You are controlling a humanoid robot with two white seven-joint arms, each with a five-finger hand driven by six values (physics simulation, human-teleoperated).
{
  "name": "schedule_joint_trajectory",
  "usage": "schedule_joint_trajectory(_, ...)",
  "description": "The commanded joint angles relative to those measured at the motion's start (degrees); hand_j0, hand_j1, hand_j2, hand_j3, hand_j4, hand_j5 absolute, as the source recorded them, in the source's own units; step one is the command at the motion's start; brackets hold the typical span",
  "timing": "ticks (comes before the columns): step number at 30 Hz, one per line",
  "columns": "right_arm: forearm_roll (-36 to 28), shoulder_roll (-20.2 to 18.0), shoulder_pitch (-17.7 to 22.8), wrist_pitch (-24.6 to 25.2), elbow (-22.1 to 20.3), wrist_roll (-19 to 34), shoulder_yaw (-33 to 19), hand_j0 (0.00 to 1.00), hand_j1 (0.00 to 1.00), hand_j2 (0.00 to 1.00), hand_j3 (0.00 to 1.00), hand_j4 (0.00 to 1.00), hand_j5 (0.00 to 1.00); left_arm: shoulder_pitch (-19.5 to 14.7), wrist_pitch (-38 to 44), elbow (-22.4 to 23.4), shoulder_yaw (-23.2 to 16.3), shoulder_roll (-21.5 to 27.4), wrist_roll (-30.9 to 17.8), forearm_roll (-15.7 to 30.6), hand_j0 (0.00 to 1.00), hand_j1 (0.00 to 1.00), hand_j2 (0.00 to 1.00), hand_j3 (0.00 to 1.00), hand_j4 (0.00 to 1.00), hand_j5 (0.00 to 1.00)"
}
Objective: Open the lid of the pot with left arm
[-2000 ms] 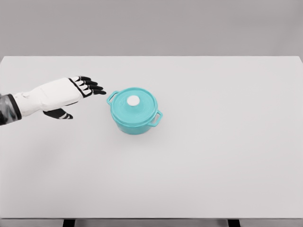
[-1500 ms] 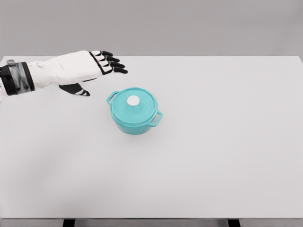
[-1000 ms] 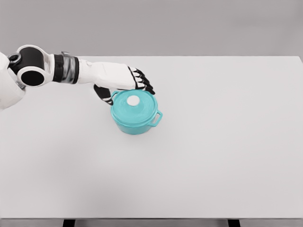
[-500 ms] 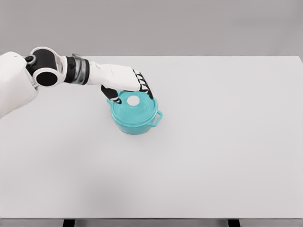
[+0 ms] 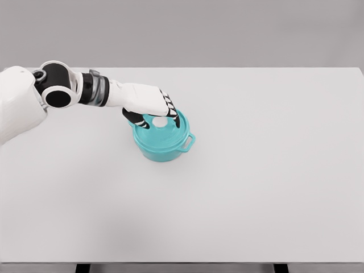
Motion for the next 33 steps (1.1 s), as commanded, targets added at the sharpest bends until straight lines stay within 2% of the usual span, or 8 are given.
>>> schedule_joint_trajectory(1, 0.0, 0.0, 0.0, 0.0, 0.0, 0.0, 0.0, 1.0, 1.0, 1.0, 1.0, 1.0, 1.0, 0.0, 0.1, -0.1, 0.1, 0.0, 0.0, 0.3, 0.69, 0.69, 0.69, 0.69, 0.69, 0.69)
schedule_joint_trajectory(10, 0.1, 0.0, 0.0, 0.0, 0.0, 0.0, 0.0, 1.0, 1.0, 1.0, 1.0, 1.0, 1.0, 0.3, -0.1, -0.3, 0.0, 0.0, -0.2, 0.3, 0.51, 0.51, 0.51, 0.51, 0.51, 0.51)
schedule_joint_trajectory(20, 0.0, 0.0, 0.0, 0.0, 0.0, 0.0, 0.0, 1.0, 1.0, 1.0, 1.0, 1.0, 1.0, -0.6, -1.6, -0.5, 0.3, 1.3, -0.2, 0.3, 0.41, 0.41, 0.41, 0.41, 0.41, 0.41)
schedule_joint_trajectory(26, 0.0, 0.0, 0.0, 0.0, 0.0, 0.0, 0.0, 1.0, 1.0, 1.0, 1.0, 1.0, 1.0, -2.1, -2.5, -0.7, 1.0, 7.0, -0.2, 0.4, 0.4, 0.4, 0.4, 0.4, 0.4, 0.4)
schedule_joint_trajectory(31, 0.1, 0.0, 0.0, 0.1, 0.0, 0.0, 0.0, 1.0, 1.0, 1.0, 1.0, 1.0, 1.0, -2.5, -2.5, -0.8, 1.1, 15.5, -0.1, 0.2, 0.4, 0.4, 0.4, 0.4, 0.4, 0.4)
schedule_joint_trajectory(33, 0.0, 0.0, 0.0, 0.0, 0.0, 0.0, 0.0, 1.0, 1.0, 1.0, 1.0, 1.0, 1.0, -2.3, -2.5, -0.7, 1.3, 17.5, -0.2, 0.0, 0.41, 0.41, 0.41, 0.41, 0.41, 0.41)
